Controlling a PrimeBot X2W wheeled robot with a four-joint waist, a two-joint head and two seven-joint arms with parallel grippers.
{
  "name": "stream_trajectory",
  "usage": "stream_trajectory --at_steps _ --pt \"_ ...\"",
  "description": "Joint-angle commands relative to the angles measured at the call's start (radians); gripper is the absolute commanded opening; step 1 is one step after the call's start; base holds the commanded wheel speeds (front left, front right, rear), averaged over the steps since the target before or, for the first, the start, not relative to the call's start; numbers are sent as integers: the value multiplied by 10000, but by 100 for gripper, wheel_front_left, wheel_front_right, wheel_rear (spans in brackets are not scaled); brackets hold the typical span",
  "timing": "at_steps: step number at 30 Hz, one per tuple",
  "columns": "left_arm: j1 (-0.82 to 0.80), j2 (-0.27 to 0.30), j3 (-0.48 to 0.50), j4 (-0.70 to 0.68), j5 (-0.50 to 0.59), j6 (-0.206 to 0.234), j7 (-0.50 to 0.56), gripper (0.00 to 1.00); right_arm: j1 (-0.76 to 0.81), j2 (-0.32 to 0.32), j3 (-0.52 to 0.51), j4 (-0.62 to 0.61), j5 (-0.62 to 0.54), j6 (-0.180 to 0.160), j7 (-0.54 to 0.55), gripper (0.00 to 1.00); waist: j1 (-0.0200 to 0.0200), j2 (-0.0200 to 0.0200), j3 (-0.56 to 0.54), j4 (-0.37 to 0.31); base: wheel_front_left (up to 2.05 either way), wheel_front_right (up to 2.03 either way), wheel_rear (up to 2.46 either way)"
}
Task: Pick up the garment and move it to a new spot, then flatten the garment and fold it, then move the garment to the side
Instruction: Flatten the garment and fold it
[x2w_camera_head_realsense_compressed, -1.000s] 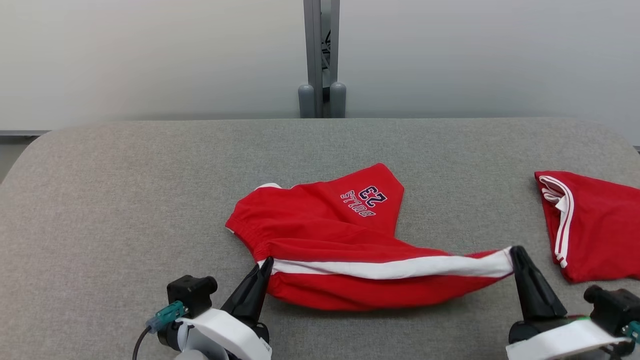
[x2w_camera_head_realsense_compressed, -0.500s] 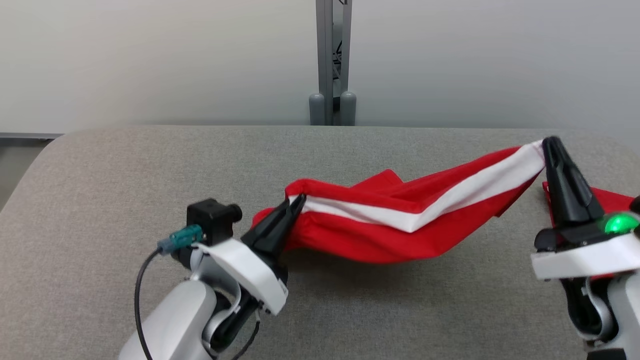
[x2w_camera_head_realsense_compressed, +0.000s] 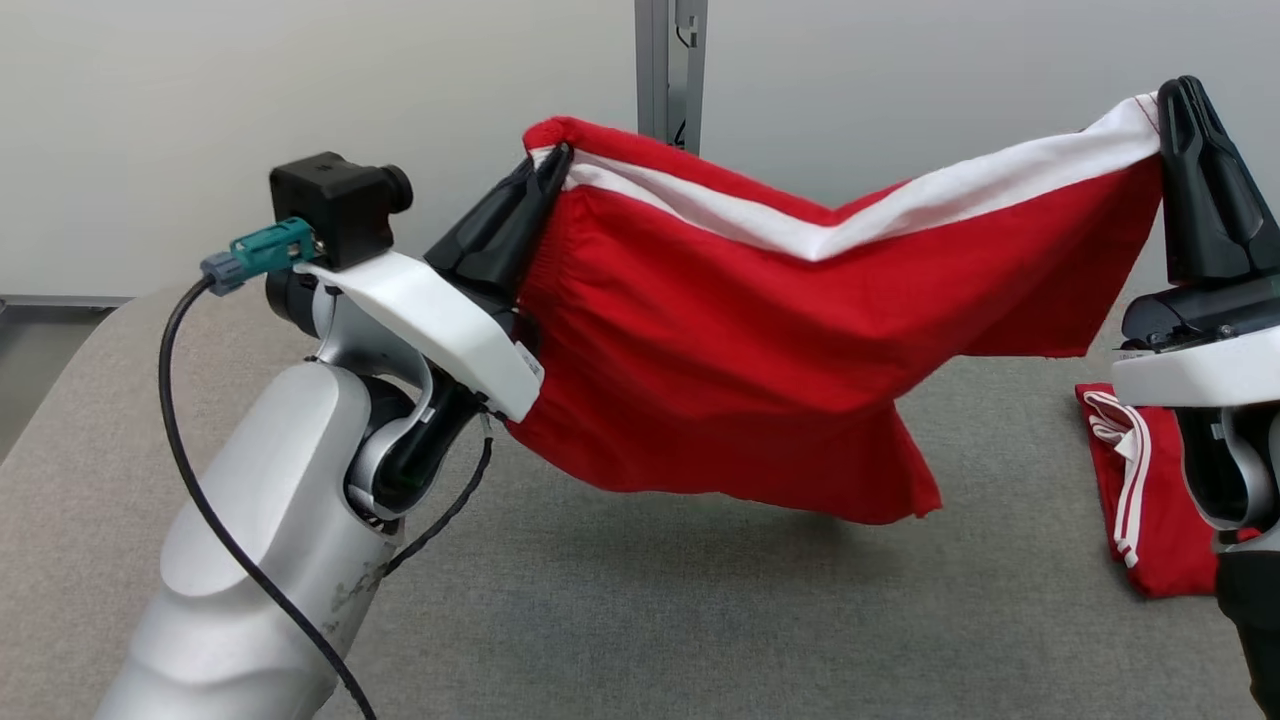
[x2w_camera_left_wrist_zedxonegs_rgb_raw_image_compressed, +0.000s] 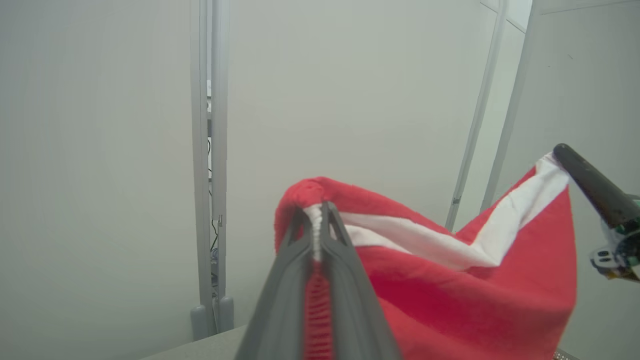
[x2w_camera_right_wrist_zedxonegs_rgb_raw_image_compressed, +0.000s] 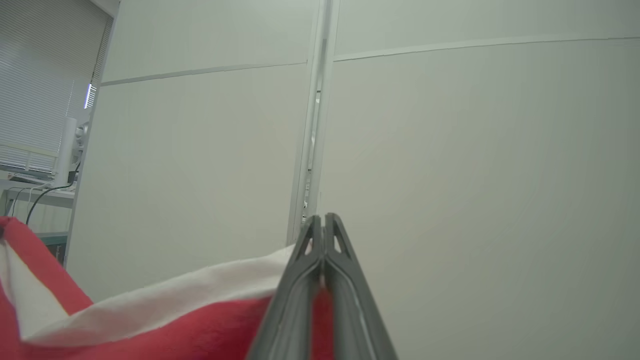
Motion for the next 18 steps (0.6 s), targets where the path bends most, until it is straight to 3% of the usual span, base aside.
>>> stream_trajectory --at_steps 1,10,18 --pt "-93 -21 143 51 -117 152 29 0 -112 -71 -77 155 -132 2 44 0 0 0 -29 -45 0 0 0" --pt "300 -336 868 180 -966 565 -201 0 64 203 -543 520 -182 0 565 0 0 0 81 -187 0 0 0" --pt "-66 -571 1202 329 -1450 556 -259 0 -307 260 -477 778 709 2 767 0 0 0 835 -344 0 0 0"
